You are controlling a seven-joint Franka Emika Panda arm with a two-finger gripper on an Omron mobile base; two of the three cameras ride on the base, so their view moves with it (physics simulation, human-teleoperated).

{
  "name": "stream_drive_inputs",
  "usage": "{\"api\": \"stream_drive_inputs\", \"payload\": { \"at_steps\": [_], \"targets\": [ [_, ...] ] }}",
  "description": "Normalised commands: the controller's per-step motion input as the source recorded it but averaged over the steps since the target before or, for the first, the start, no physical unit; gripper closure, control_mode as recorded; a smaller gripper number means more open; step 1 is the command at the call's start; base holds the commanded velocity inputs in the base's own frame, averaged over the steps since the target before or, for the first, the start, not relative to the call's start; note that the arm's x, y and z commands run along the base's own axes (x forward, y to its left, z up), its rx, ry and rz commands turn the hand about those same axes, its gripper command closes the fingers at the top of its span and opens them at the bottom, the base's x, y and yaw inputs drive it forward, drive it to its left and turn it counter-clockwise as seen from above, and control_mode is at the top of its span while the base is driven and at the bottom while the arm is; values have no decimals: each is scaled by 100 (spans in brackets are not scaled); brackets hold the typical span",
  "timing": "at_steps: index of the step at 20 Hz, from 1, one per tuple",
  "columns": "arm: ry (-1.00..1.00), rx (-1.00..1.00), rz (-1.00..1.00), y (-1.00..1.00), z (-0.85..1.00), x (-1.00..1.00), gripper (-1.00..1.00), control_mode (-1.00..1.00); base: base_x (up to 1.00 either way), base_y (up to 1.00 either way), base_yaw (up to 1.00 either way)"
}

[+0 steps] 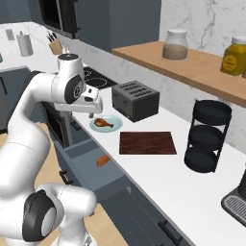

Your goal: Pick up the knife from the drawer and place it on the cutting board. Then place the meat from the plate to the cutting board.

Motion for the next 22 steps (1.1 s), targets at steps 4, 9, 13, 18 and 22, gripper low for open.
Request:
{"api": "stream_drive_inputs", "payload": {
  "at_steps": [4,9,13,18,22],
  "targets": [
    [0,0,0,0,0,0,-100,100,-6,-1,0],
    [9,1,10,14,-43,17,-100,-100,0,0,0],
    [19,7,31,49,-76,53,-100,-100,0,0,0],
    [4,1,19,73,-35,15,-100,-100,0,0,0],
    [5,0,5,89,-33,25,-100,-100,0,0,0]
  ]
}}
